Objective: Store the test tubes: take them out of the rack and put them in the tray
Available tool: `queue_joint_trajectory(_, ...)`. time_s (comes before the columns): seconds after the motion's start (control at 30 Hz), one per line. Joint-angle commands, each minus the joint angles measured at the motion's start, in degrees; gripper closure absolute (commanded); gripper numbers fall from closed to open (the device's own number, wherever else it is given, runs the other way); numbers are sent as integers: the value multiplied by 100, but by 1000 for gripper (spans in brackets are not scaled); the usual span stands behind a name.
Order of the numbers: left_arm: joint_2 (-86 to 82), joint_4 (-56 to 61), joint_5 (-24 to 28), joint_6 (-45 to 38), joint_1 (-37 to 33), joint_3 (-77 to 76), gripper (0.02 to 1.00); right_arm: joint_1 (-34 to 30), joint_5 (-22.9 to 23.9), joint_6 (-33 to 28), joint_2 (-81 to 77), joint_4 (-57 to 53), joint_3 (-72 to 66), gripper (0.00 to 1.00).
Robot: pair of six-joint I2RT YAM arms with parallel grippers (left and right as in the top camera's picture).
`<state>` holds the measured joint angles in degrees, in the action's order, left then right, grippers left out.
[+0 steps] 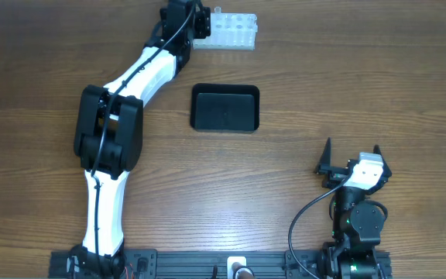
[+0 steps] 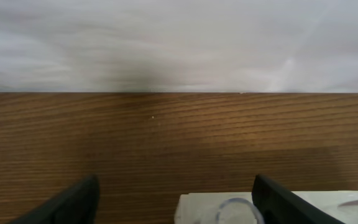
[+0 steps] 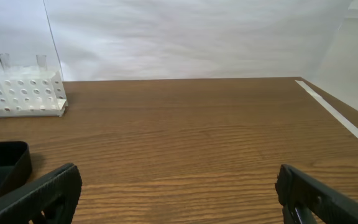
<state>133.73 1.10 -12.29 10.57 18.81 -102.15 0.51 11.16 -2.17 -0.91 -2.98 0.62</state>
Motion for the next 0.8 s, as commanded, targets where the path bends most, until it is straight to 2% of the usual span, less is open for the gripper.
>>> queue_joint_trajectory(0.03,66,24,68,35,42,-173,294,-22,72,-24,57,-4,-33,7)
queue_joint_trajectory(0.47,66,68,68,33,101,-173,592,-22,72,-24,57,-4,-33,9)
queue_joint_trajectory(0.67,66,66,68,35,103,-173,645,-22,72,-24,57,-4,-33,7)
queue_joint_trajectory(0.8,66,68,68,33,116,-173,726,-22,72,-24,57,-4,-33,9)
